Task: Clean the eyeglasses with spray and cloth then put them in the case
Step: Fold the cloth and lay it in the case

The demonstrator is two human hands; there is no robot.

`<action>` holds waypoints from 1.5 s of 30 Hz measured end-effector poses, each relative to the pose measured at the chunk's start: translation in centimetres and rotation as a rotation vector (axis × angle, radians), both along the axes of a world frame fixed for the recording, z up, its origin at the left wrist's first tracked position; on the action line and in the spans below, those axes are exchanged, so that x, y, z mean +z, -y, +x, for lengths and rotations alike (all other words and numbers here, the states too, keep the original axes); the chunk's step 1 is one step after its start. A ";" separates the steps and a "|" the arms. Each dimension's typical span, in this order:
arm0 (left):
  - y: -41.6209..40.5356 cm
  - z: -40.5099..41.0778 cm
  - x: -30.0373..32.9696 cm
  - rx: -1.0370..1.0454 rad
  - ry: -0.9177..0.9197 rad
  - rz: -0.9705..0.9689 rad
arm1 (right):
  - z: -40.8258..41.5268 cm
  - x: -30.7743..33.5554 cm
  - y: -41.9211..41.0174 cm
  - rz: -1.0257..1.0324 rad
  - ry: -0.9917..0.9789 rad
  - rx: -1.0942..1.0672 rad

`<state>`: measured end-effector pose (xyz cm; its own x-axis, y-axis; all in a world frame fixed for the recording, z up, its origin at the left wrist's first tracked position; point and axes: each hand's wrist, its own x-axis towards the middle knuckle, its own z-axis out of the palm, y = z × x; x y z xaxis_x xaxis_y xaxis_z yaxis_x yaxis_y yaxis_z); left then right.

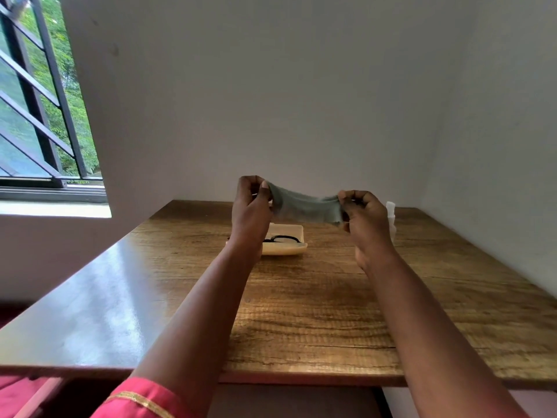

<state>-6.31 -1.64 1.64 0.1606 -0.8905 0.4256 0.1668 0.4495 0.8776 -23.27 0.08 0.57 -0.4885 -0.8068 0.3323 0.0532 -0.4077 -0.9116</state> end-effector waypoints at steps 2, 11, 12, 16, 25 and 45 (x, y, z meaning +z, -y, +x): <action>0.1 0.2 -0.1 0.043 0.073 -0.068 | 0.0 -0.1 0.0 -0.007 -0.021 0.002; 0.0 0.7 0.1 0.049 0.081 -0.149 | -0.1 -0.4 -0.2 0.009 -0.268 -0.016; 0.0 0.8 0.1 0.052 0.079 -0.145 | -0.1 -0.4 -0.2 0.011 -0.270 -0.006; 0.0 0.8 0.2 0.041 0.077 -0.144 | -0.1 -0.4 -0.3 0.026 -0.346 0.028; -0.4 0.6 0.4 -0.095 0.008 -0.200 | 0.5 -1.0 -0.6 0.114 -0.618 0.296; -1.1 0.5 0.0 -0.472 0.174 -0.112 | 0.7 0.0 -1.4 0.061 -0.342 0.364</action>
<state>-5.79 -0.51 1.67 -0.3292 -0.7967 0.5069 0.2298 0.4531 0.8613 -22.59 1.46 0.59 -0.0428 -0.9276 0.3712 -0.1236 -0.3638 -0.9233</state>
